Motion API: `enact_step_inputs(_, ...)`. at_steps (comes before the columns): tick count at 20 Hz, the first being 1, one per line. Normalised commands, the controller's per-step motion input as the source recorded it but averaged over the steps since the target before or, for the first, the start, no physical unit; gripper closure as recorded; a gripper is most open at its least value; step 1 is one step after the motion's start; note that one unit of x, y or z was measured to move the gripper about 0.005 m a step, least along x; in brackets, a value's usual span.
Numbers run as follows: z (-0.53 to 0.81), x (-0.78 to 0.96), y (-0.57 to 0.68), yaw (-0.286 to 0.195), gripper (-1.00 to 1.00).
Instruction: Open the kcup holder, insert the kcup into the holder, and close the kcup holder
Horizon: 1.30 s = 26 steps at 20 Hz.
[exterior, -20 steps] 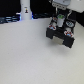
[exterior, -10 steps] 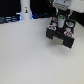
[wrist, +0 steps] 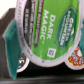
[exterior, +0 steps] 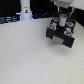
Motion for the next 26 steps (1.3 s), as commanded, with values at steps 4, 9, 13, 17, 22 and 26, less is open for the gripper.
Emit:
enact_step_inputs(4,-0.08,0.0,-0.1,-0.003,1.0)
enact_step_inputs(9,-0.27,-0.02,-0.07,0.011,1.0)
enact_step_inputs(13,-0.1,0.03,-0.02,0.003,1.0)
enact_step_inputs(17,-0.19,0.05,-0.01,0.006,1.0)
enact_step_inputs(22,-0.26,0.0,-0.02,0.03,1.0)
enact_step_inputs(26,-0.23,0.0,0.0,0.045,1.0)
